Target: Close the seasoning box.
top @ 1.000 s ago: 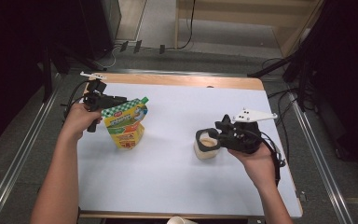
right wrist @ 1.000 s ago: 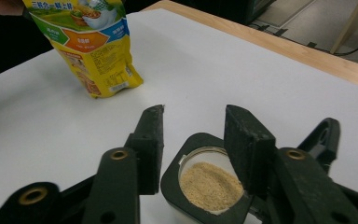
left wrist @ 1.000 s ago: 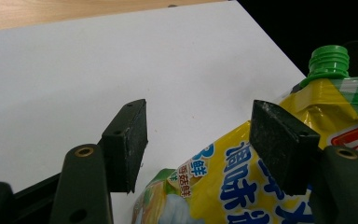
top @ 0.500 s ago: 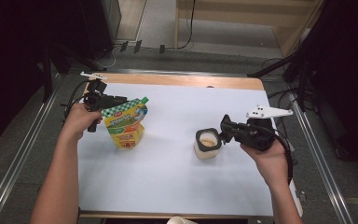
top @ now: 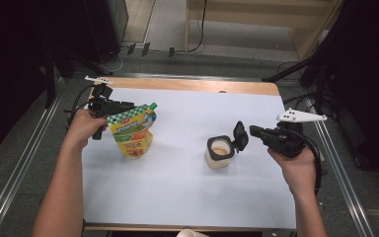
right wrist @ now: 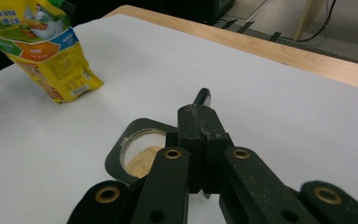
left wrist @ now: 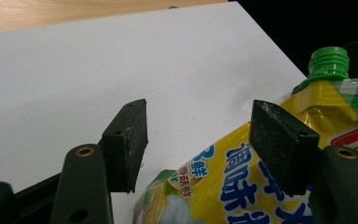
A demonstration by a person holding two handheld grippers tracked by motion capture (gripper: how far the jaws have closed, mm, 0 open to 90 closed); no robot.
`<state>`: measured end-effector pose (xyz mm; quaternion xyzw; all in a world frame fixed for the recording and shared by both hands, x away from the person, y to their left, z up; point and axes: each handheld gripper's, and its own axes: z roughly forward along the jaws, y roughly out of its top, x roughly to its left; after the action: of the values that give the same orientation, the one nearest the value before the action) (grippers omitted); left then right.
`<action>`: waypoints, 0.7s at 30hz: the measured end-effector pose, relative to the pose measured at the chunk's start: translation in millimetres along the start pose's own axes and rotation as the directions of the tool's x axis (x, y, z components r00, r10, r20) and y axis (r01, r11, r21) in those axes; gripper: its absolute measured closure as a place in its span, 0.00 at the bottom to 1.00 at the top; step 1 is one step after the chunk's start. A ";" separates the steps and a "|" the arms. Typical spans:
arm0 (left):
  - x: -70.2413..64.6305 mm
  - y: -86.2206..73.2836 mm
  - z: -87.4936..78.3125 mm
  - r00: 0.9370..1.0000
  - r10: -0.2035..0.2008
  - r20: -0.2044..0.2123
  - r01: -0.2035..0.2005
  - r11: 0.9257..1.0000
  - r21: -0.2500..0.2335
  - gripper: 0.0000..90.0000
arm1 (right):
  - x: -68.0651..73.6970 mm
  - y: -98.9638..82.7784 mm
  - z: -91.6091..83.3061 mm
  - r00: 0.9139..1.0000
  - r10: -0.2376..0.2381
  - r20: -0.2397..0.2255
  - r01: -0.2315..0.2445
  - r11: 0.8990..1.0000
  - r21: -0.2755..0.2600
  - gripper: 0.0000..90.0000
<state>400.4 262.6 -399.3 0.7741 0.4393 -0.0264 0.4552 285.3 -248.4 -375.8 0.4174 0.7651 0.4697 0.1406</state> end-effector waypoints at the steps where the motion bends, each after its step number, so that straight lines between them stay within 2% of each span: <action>1: 0.0 0.1 0.4 1.000 0.001 0.001 -0.001 1.000 0.005 0.42 | -1.2 -0.9 0.7 1.000 0.003 0.003 -0.003 1.000 0.000 1.00; 9: 0.4 -0.3 1.2 1.000 0.000 0.005 0.000 1.000 0.005 0.42 | -6.5 -8.7 12.7 1.000 0.030 0.001 -0.030 0.999 0.027 1.00; 16: 0.4 -0.4 1.7 1.000 0.001 0.003 -0.001 1.000 0.010 0.42 | -4.2 -12.0 21.5 0.999 0.034 -0.004 -0.034 0.998 0.043 1.00; 21: 0.6 -0.8 3.4 1.000 0.001 0.003 -0.001 1.000 0.018 0.42 | -1.2 -12.6 24.9 0.999 0.044 -0.024 -0.042 0.998 0.045 1.00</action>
<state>401.4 260.6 -402.1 0.7784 0.4379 -0.0314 0.4487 294.8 -237.0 -399.4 0.4309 0.7680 0.4605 0.1115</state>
